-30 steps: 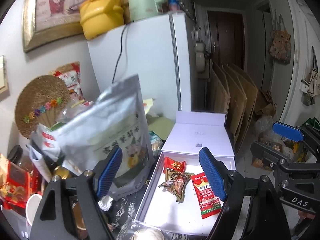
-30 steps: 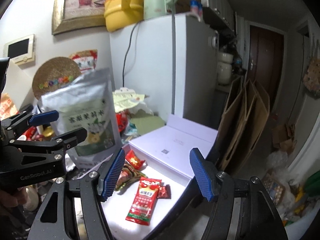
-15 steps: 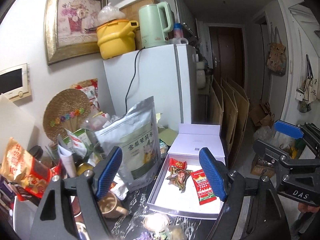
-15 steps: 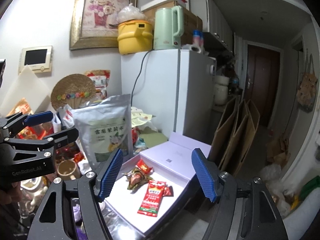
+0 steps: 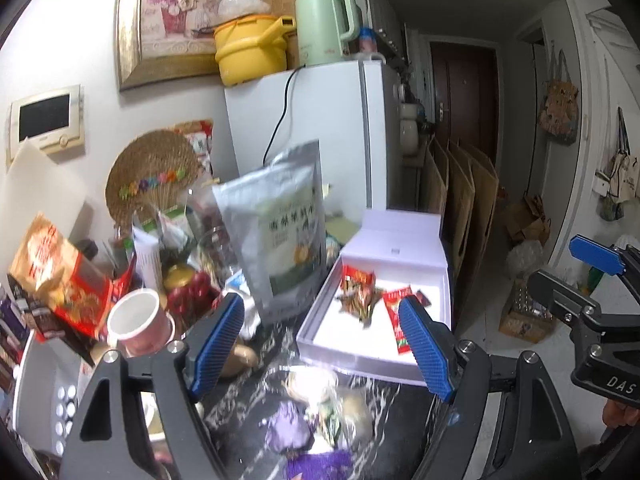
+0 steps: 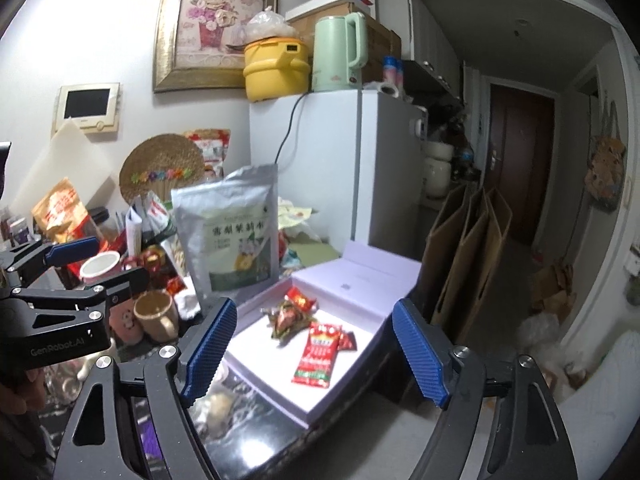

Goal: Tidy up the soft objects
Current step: 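Withdraw both tools from the box back toward the counter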

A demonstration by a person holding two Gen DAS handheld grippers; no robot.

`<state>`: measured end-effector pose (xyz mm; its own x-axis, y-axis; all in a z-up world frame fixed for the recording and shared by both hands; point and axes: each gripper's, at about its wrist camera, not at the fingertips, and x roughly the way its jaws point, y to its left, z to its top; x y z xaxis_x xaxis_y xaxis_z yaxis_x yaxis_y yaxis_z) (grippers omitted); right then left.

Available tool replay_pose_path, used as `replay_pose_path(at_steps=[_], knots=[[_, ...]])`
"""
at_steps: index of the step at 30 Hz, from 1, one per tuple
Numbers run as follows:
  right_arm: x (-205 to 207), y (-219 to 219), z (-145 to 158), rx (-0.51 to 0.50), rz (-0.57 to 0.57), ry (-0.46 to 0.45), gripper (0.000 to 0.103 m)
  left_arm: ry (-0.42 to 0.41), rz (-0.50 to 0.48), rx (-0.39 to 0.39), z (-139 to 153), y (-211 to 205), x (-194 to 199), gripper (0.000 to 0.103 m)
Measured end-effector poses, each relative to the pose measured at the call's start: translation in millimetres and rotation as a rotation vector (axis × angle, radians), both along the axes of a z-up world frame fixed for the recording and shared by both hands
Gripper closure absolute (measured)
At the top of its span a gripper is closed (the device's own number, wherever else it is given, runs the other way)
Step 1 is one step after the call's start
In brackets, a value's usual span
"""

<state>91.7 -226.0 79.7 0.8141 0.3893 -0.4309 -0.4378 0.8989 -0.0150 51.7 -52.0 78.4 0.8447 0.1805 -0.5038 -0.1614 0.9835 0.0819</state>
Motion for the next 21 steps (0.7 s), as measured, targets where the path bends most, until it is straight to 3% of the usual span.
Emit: replay_pose_path(at_steps=[21], knots=[[-39,-5,-81,0.007,0.02,0.154,0.022,0.135,0.089,-0.11,-80,14,-47,0.023]])
